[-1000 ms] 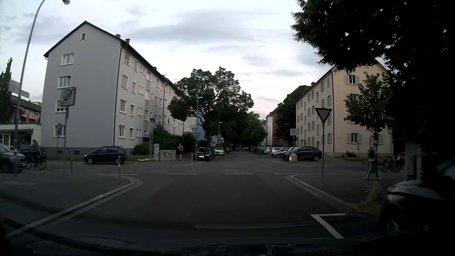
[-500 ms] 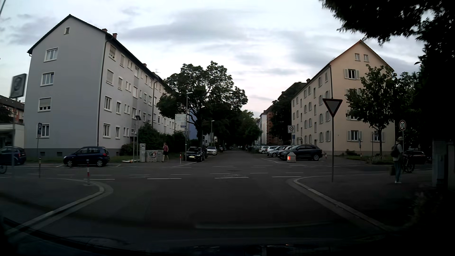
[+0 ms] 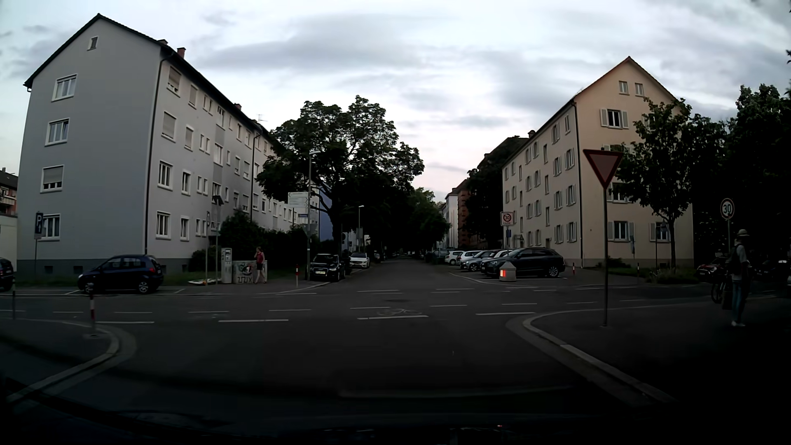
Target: Follow the waypoints while adhering to traffic rules and regulations
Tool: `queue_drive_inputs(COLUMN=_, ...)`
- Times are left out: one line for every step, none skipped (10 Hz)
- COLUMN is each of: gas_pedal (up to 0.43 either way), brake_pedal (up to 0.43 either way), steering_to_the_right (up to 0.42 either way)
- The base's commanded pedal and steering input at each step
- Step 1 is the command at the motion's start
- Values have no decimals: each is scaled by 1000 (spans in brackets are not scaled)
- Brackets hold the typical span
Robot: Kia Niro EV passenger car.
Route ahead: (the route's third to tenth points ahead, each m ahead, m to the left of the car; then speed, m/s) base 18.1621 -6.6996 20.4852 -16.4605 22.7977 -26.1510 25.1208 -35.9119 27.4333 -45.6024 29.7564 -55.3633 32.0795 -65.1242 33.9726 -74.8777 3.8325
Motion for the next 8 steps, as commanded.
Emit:
queue_drive_inputs(gas_pedal=0, brake_pedal=152, steering_to_the_right=15)
queue_drive_inputs(gas_pedal=0, brake_pedal=152, steering_to_the_right=15)
queue_drive_inputs(gas_pedal=0, brake_pedal=152, steering_to_the_right=15)
queue_drive_inputs(gas_pedal=0, brake_pedal=146, steering_to_the_right=15)
queue_drive_inputs(gas_pedal=0, brake_pedal=134, steering_to_the_right=15)
queue_drive_inputs(gas_pedal=0, brake_pedal=122, steering_to_the_right=15)
queue_drive_inputs(gas_pedal=0, brake_pedal=116, steering_to_the_right=15)
queue_drive_inputs(gas_pedal=0, brake_pedal=110, steering_to_the_right=15)
